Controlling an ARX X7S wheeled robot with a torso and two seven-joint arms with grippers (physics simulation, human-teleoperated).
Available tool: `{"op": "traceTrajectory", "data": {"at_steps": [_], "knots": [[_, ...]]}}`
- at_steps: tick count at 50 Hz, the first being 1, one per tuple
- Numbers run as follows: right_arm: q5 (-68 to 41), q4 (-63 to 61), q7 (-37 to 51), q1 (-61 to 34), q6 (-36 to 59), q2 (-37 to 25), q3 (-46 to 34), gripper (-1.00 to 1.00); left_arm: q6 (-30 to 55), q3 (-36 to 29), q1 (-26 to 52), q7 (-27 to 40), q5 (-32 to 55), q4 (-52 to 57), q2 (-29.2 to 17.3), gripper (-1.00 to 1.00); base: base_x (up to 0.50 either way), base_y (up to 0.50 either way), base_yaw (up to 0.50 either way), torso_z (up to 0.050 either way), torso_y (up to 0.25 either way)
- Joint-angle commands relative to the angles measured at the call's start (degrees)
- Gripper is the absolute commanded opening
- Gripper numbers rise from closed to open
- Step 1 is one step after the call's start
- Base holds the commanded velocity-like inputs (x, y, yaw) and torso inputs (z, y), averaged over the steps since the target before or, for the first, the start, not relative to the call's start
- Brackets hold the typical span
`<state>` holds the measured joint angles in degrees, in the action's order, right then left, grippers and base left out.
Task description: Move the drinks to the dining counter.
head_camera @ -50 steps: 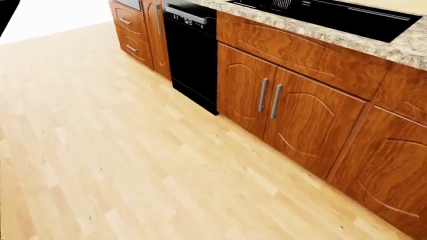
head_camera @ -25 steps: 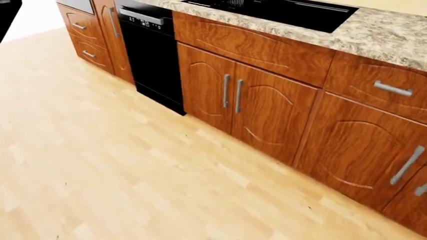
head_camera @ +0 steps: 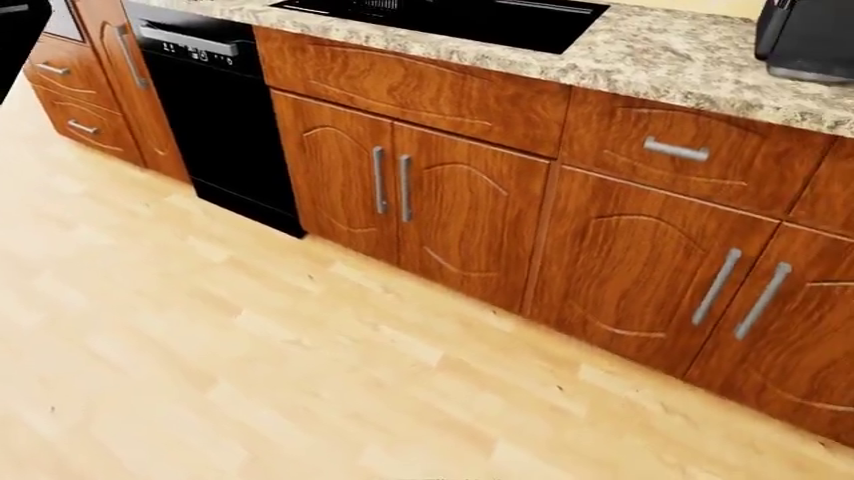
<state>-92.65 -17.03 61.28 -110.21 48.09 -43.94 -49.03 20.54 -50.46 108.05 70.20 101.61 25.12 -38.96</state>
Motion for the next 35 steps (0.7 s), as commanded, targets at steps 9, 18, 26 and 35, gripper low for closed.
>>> {"op": "traceTrajectory", "data": {"at_steps": [9,18,26,35], "knots": [[-0.41,-0.18,0.34,-0.28,0.34,-0.17,0.29,1.00,0.22,0.27,0.22,0.32,0.21,0.05,0.02,1.00,-0.05,-0.03,-0.50,0.000,0.000],[-1.00,-0.24,0.68,-0.45,0.56,-0.30,0.49,1.00,0.37,0.37,0.42,0.74,0.73,0.25,0.22,1.00,-0.05,-0.02,-0.50,0.000,0.000],[-0.98,-0.26,0.76,-0.56,0.67,-0.20,0.52,1.00,0.46,0.62,0.65,0.66,0.79,0.11,0.05,1.00,-0.05,-0.02,-0.50,0.000,0.000],[-0.22,-0.11,0.48,-0.09,0.49,0.06,0.30,1.00,0.34,0.63,0.17,0.11,0.25,-0.19,0.00,1.00,-0.05,-0.02,-0.50,0.000,0.000]]}}
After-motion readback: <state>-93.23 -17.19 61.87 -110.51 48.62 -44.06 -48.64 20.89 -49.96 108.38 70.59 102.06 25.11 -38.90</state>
